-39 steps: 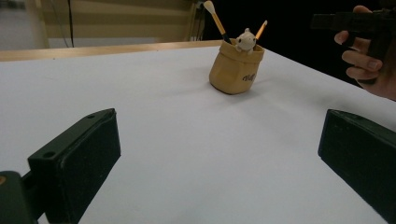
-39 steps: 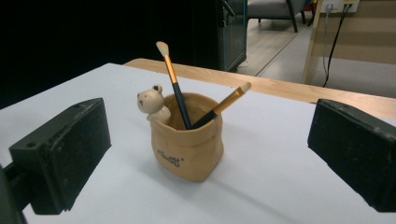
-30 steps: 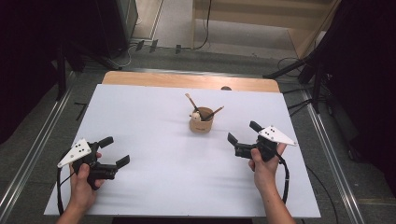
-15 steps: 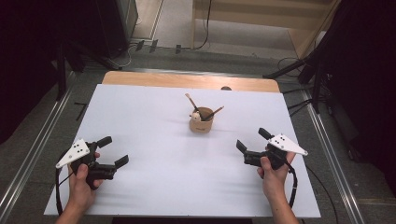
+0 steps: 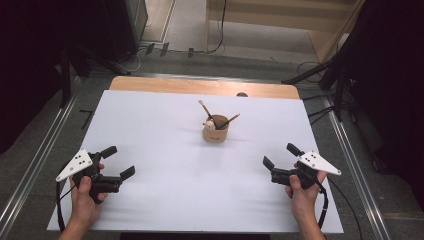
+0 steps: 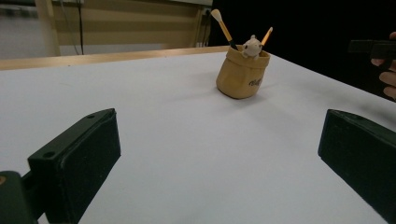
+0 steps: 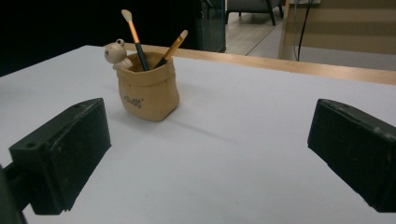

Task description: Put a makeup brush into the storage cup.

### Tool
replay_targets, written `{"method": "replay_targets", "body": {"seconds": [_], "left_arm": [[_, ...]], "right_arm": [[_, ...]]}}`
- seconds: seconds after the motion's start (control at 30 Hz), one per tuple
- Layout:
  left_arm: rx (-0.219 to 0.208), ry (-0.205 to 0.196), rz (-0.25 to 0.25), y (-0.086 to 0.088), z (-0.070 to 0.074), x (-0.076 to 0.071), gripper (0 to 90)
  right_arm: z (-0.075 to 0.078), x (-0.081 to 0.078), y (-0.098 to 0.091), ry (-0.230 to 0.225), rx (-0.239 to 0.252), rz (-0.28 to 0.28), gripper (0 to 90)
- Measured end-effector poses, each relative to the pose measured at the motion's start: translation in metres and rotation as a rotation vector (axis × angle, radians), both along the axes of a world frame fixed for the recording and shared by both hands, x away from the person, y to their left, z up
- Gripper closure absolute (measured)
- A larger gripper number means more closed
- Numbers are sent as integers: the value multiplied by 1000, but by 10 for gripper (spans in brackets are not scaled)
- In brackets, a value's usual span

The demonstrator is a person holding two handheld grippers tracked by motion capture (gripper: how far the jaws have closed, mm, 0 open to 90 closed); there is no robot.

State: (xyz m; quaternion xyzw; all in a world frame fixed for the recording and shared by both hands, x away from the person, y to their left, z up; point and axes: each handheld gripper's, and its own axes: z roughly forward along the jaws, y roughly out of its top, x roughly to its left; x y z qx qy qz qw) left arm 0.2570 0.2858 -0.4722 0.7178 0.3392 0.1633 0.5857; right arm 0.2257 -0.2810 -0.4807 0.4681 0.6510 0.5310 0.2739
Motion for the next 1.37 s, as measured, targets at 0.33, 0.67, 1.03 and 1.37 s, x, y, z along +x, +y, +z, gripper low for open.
{"method": "replay_targets", "body": {"seconds": [0.33,0.67,1.03,1.37], "left_arm": [[10,-3,-3,1,-1,-3,0],[14,-9,-7,-1,0,-5,0],[11,-7,0,1,0,-4,0],[19,-3,-2,0,-1,-3,0]], "right_arm": [[-7,-12,-18,12,-13,-23,0],[-12,-22,-31,16,-22,-46,0],[-17,-20,-28,29,-18,-35,0],[-20,-19,-28,42,-24,-39,0]]}}
